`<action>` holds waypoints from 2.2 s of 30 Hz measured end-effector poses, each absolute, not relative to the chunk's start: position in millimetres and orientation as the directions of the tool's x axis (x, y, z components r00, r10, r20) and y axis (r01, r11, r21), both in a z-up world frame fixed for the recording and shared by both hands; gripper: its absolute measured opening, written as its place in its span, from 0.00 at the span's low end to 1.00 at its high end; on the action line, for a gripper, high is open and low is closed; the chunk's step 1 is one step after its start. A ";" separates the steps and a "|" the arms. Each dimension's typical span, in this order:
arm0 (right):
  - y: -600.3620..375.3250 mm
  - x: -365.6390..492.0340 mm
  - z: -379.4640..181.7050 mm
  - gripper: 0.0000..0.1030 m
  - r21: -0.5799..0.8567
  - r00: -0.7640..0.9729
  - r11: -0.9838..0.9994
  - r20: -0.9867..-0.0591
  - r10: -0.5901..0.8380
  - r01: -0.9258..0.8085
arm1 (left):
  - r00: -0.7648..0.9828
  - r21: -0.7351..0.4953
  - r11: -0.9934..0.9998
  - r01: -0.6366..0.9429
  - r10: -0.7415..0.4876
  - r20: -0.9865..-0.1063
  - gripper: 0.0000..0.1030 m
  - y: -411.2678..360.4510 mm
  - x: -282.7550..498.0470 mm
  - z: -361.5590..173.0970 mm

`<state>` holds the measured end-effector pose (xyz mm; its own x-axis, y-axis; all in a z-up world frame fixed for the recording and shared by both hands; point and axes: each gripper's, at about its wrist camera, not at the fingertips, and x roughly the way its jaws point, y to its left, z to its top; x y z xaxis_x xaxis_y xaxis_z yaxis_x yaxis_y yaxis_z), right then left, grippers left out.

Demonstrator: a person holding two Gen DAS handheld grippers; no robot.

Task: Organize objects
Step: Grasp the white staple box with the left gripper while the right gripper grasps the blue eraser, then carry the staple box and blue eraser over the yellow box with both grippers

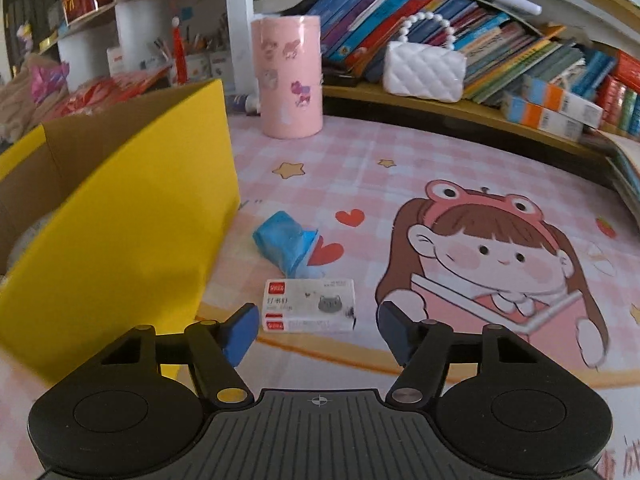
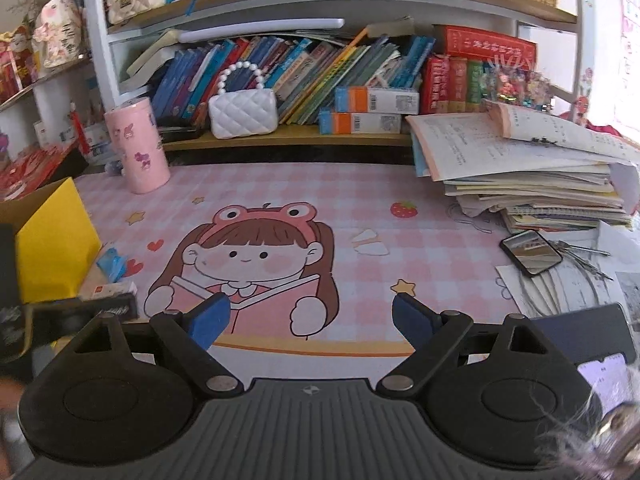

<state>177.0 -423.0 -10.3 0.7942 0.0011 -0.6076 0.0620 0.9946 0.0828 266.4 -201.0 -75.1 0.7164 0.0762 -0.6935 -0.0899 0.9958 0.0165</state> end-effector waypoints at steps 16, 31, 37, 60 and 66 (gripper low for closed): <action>-406.4 195.7 -12.9 0.85 0.099 0.791 0.988 -0.593 0.153 -0.117 | 0.711 -0.032 0.997 0.066 -0.070 -0.700 0.50 -190.5 227.1 -60.2; -251.1 320.5 -51.3 0.58 -0.009 0.607 0.781 -0.636 0.477 -0.624 | 0.691 -0.081 0.996 -0.046 -0.027 -0.723 0.50 -119.0 117.6 -25.1; -218.2 353.3 -74.4 0.45 -0.057 0.565 0.753 -0.699 0.439 -0.656 | 0.702 -0.084 0.984 -0.154 0.049 -0.710 0.50 -92.8 97.6 -17.1; -260.8 187.9 -7.8 0.27 0.186 0.620 0.953 -0.726 0.298 -0.240 | 0.788 -0.222 0.970 -0.103 -0.056 -0.613 0.50 -14.1 85.6 -3.8; -226.6 116.7 8.1 0.27 0.141 0.675 0.963 -0.689 0.263 -0.231 | 0.791 -0.232 0.973 -0.021 -0.126 -0.599 0.50 2.3 71.5 -1.8</action>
<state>116.7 -226.6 8.1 0.6754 0.2630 -0.6890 -0.2307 0.9627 0.1413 71.5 2.3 -1.8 0.7906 -0.1258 -0.5992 -0.0207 0.9726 -0.2315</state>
